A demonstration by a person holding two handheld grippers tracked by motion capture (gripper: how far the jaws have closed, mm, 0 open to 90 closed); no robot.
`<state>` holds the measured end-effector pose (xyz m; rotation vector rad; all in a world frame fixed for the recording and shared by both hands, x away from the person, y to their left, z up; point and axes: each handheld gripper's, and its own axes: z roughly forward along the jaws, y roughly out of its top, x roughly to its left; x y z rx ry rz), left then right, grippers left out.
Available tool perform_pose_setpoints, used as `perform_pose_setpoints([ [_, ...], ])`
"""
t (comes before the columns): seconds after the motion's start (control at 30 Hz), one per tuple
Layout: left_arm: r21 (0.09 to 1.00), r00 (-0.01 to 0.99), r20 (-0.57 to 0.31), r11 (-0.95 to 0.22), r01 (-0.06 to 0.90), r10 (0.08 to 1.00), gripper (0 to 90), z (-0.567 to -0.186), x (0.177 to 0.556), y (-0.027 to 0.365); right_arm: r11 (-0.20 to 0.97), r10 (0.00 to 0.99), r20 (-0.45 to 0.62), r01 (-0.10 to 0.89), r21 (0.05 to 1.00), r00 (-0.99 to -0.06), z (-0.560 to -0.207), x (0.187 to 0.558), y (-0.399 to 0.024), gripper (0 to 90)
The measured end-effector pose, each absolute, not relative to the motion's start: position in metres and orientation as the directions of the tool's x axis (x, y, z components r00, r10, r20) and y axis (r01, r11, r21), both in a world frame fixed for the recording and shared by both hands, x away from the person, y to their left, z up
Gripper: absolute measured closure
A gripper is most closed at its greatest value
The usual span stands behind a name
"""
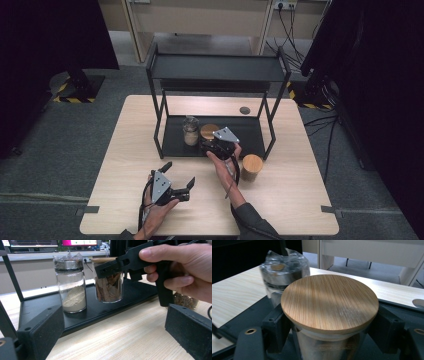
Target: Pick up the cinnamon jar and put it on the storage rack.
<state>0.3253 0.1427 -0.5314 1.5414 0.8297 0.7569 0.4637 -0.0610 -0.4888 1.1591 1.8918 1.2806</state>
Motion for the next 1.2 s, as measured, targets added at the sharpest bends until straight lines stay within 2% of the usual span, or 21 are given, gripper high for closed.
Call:
perform_pose_setpoints([
  [1.2, 0.993, 0.540, 0.016, -0.079, 0.093, 0.841, 2.0, -0.531, 0.325, 0.143, 0.139, 0.909, 0.019, 0.345, 0.928, -0.416, -0.505, 0.488, -0.058, 26.1],
])
